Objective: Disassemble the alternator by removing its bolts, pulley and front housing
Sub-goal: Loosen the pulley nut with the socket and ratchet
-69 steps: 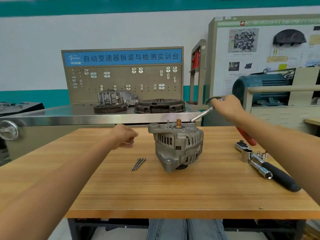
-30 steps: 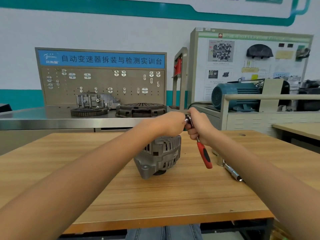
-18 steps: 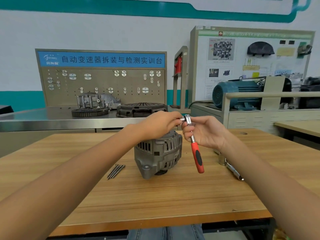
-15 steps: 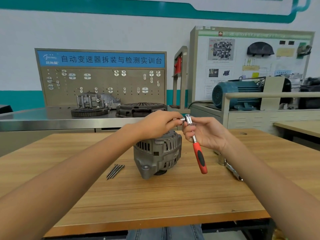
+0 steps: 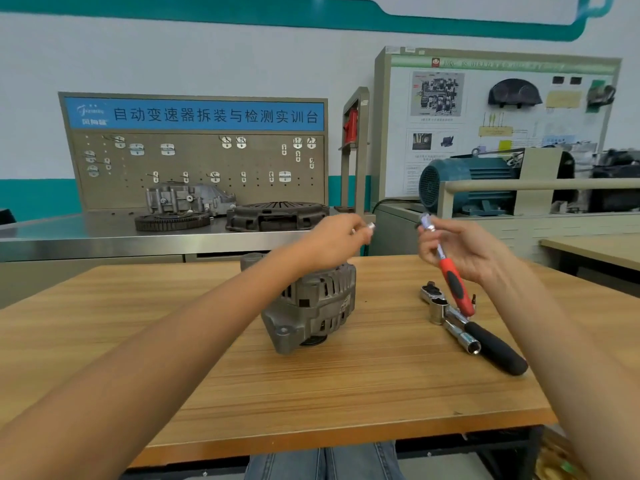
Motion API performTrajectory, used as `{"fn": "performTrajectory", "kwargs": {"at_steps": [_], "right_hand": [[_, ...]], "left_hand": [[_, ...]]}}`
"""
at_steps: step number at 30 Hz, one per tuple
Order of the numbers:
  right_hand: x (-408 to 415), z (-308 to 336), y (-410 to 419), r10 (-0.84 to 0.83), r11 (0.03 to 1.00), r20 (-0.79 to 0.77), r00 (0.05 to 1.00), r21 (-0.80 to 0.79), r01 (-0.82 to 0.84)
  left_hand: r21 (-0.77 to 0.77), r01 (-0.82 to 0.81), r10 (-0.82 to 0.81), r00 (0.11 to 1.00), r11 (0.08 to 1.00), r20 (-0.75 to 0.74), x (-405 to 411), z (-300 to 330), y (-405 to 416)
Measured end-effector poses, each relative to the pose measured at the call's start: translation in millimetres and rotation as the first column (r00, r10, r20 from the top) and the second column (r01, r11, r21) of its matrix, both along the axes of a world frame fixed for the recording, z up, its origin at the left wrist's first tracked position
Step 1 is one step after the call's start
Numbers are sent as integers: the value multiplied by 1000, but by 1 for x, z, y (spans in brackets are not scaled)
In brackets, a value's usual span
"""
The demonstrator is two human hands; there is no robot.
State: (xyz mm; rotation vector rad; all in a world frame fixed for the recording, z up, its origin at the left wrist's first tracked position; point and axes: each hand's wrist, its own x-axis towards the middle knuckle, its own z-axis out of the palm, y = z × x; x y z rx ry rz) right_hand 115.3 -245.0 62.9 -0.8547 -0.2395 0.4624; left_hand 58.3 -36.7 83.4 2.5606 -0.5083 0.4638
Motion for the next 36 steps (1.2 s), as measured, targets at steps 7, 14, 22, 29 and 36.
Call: {"fn": "performTrajectory", "kwargs": {"at_steps": [7,14,22,29,36], "right_hand": [[16,-57,25,-67,132,381,922,-912,387],[21,-85,38,274,-305,594,756,-692,655],[8,-91,22,357,-395,442,823,-727,562],[5,-92,14,319,-463,513,797,-649,603],[9,-81,-4,261,-430,568,781,-656,620]], "left_hand": [[17,-165,160,917,986,-364,21,-62,-76],[48,-324,315,861,945,-399,47,-117,-89],[-25,-371,339,872,928,-352,57,-128,-95],[-159,-323,220,861,933,-458,54,-118,-104],[-262,-413,174,763,872,-622,61,-107,-107]]}}
